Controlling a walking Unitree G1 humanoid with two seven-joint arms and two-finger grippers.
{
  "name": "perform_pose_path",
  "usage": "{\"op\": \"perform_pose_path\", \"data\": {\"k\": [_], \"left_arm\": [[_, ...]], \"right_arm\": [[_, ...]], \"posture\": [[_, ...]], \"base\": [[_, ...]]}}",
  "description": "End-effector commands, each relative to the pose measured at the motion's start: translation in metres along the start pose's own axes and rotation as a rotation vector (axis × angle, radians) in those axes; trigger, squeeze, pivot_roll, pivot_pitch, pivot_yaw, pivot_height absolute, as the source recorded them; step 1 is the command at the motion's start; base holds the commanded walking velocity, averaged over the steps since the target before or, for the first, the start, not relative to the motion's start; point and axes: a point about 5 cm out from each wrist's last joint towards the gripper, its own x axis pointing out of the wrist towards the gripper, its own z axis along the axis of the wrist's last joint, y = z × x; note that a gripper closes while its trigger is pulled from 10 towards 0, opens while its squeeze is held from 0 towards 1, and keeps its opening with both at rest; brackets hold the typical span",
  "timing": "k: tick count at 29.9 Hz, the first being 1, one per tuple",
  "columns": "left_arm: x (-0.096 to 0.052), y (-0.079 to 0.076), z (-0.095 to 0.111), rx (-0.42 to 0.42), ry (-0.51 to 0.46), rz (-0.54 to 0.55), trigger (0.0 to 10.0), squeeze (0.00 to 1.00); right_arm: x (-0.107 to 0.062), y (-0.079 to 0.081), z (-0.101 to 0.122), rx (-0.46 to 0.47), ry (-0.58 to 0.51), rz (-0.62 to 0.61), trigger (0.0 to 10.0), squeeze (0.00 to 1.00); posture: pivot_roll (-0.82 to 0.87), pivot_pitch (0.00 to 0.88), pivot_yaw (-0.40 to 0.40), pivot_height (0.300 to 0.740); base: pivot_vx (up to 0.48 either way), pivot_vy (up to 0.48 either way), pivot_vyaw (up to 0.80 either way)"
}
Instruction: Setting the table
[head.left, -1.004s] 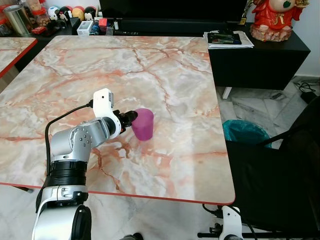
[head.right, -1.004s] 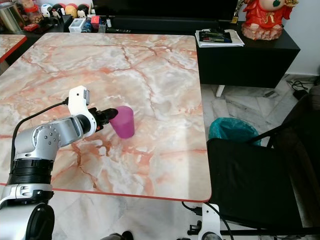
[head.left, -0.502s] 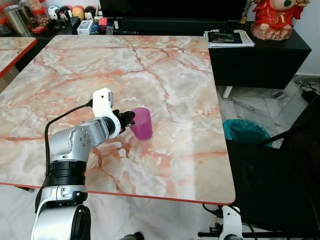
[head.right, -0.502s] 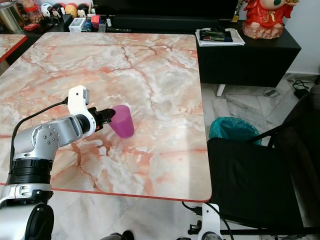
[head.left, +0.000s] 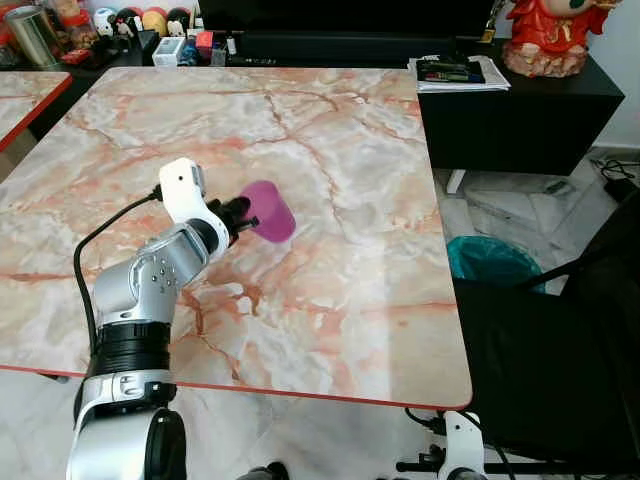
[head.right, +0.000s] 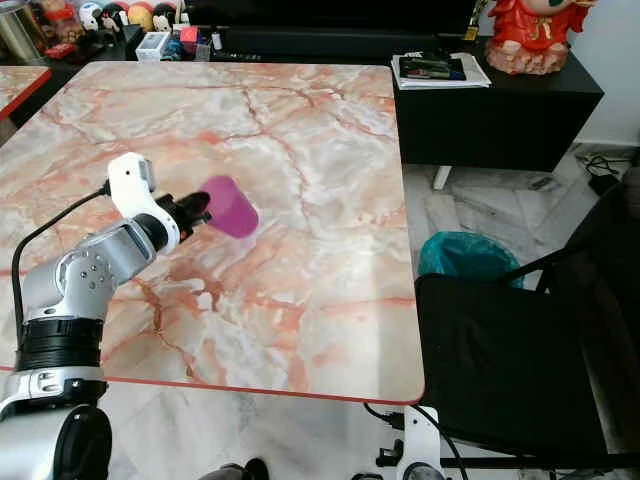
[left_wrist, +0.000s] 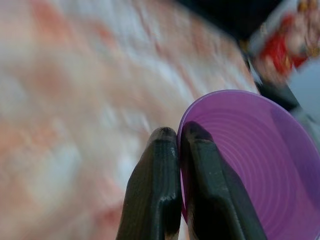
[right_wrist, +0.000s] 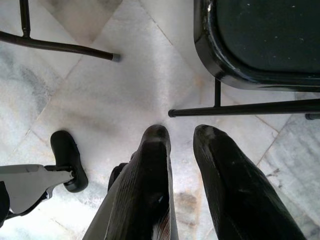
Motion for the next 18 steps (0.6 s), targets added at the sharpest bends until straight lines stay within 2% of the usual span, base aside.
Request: {"op": "perform_pose_path", "data": {"k": [1, 2, 4, 9, 14, 15, 18], "left_arm": [[-0.002, -0.001, 0.014, 0.100, -0.093, 0.035, 10.0, 0.00], [-0.003, -0.003, 0.015, 0.204, -0.141, 0.045, 10.0, 0.00], [-0.004, -0.010, 0.013, 0.297, -0.187, 0.017, 10.0, 0.00], [-0.006, -0.018, 0.015, 0.357, -0.280, -0.008, 10.0, 0.00], [-0.007, -0.019, 0.022, 0.429, -0.356, 0.025, 10.0, 0.00], [-0.007, -0.017, 0.025, 0.463, -0.384, 0.045, 10.0, 0.00], [-0.007, -0.017, 0.026, 0.466, -0.403, 0.048, 10.0, 0.00]], "right_arm": [[-0.001, 0.000, -0.006, 0.019, 0.012, -0.001, 10.0, 0.00], [-0.001, 0.000, -0.005, 0.026, 0.006, 0.000, 10.0, 0.00], [-0.001, 0.000, -0.006, 0.036, 0.001, -0.003, 10.0, 0.00], [-0.001, -0.002, -0.006, 0.034, 0.007, -0.024, 10.0, 0.00], [-0.002, -0.004, -0.008, 0.037, 0.018, -0.056, 10.0, 0.00], [-0.002, -0.005, -0.009, 0.039, 0.024, -0.065, 10.0, 0.00], [-0.002, -0.005, -0.009, 0.041, 0.027, -0.070, 10.0, 0.00]], "posture": [[0.01, 0.102, 0.023, 0.740], [0.00, 0.098, 0.023, 0.740], [0.00, 0.093, 0.021, 0.740], [0.00, 0.087, 0.020, 0.740], [0.00, 0.073, 0.018, 0.740], [0.00, 0.073, 0.018, 0.740], [0.00, 0.073, 0.018, 0.740]], "base": [[0.000, 0.000, 0.00], [0.000, 0.000, 0.00], [0.000, 0.000, 0.00], [0.000, 0.000, 0.00], [0.000, 0.000, 0.00], [0.000, 0.255, 0.00], [0.000, 0.255, 0.00]]}}
